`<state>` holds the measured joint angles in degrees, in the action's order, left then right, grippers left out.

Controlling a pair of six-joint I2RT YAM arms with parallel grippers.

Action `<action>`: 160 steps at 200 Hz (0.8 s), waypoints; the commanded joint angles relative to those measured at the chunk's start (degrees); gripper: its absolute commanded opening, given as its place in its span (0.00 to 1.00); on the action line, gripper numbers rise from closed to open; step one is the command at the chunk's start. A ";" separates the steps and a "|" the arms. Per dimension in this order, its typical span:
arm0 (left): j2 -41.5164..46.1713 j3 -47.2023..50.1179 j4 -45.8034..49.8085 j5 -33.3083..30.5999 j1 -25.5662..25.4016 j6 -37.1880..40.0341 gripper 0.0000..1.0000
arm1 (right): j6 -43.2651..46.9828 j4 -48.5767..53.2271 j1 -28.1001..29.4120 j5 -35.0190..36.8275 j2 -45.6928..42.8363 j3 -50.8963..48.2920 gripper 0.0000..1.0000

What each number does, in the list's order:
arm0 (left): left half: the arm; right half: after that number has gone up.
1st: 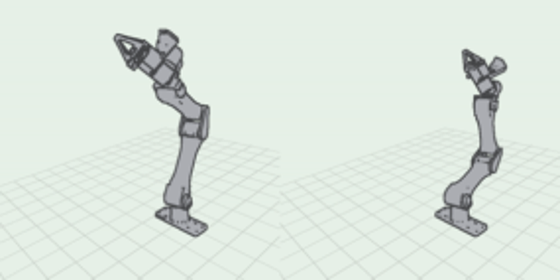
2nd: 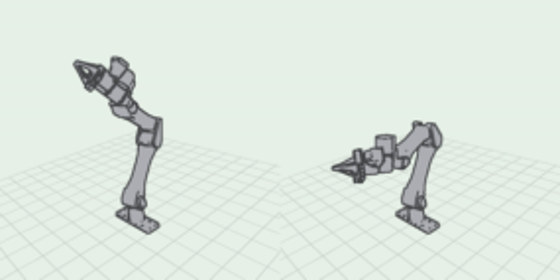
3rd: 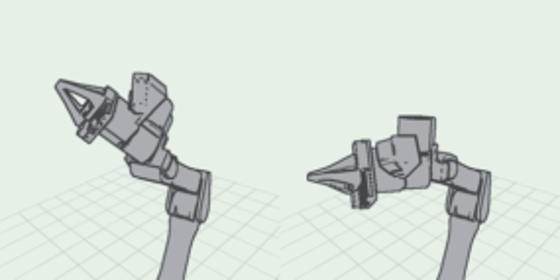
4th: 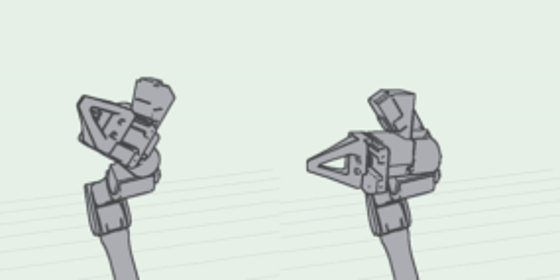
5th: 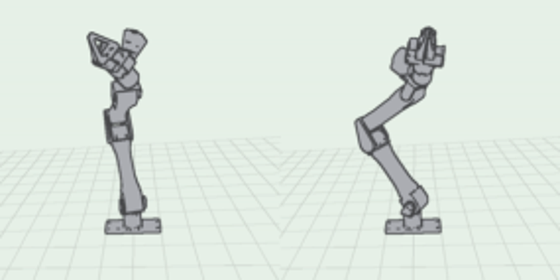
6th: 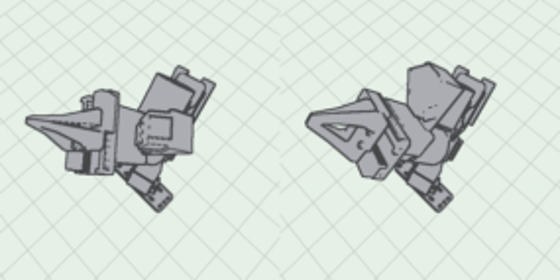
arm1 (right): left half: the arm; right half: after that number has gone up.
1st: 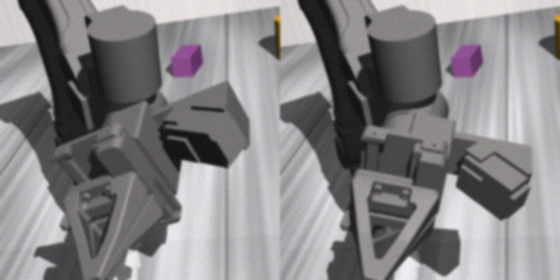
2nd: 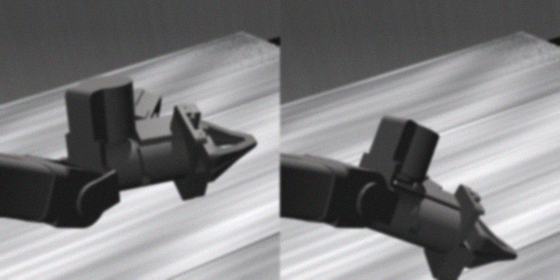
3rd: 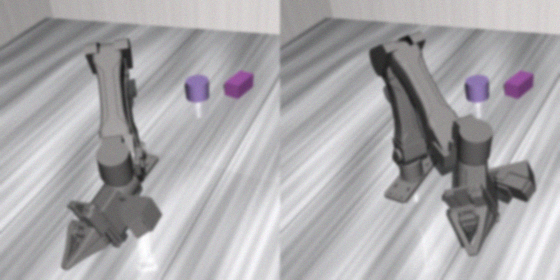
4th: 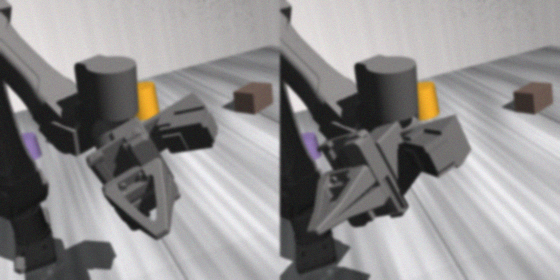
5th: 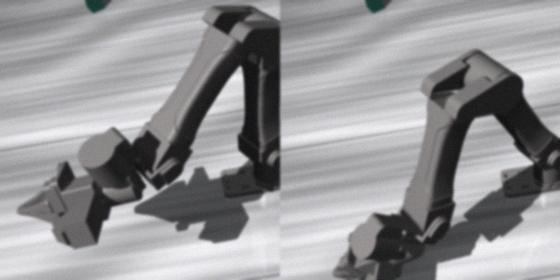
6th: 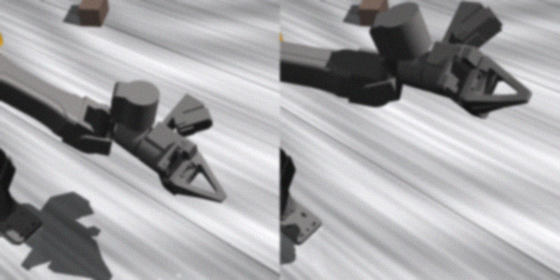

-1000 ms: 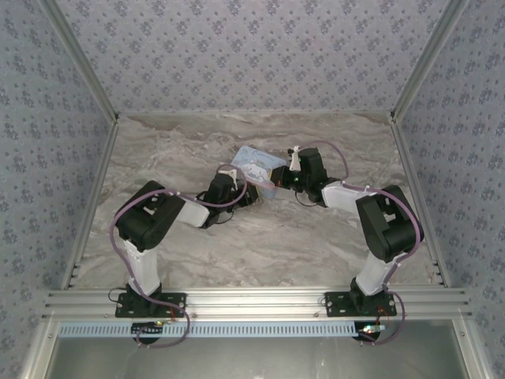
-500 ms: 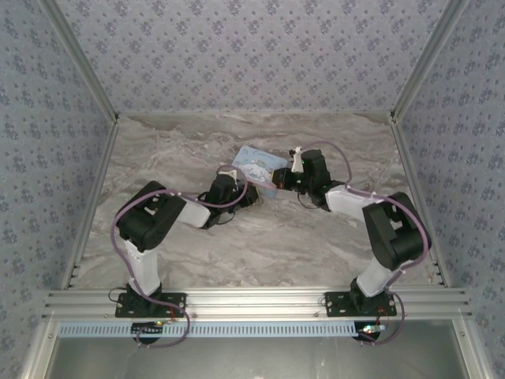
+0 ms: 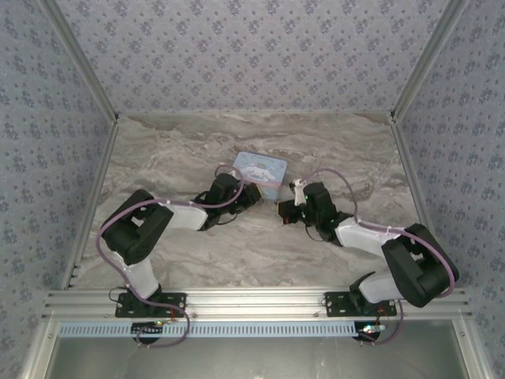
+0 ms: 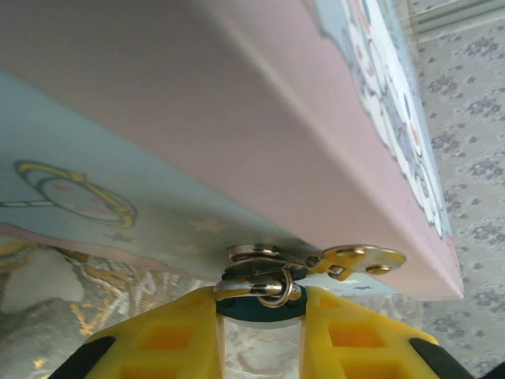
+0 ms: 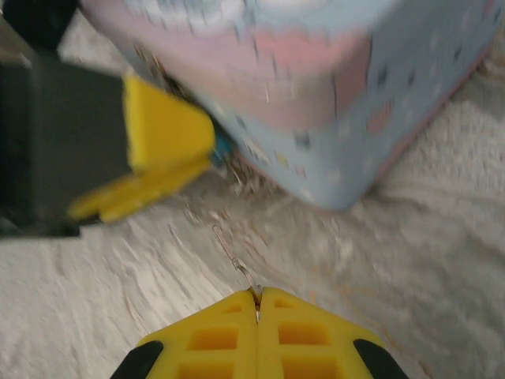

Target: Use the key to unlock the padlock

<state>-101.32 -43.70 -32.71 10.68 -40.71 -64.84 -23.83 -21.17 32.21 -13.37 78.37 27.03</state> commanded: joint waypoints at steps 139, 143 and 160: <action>4.46 -1.19 -1.90 -1.63 -3.99 -11.98 0.18 | 3.88 -13.35 4.96 12.73 1.72 -3.82 0.00; 4.54 -1.21 -1.81 -1.70 -4.00 -11.98 0.17 | 3.88 -13.33 5.01 12.69 1.83 -3.82 0.00; 4.64 -1.12 -1.72 -1.84 -4.03 -12.02 0.17 | 4.06 -13.57 5.10 12.89 2.04 -4.06 0.00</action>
<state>-99.35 -43.72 -32.77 9.61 -44.42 -76.20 -21.30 -33.28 36.86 -2.07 79.59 22.33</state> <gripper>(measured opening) 0.196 0.060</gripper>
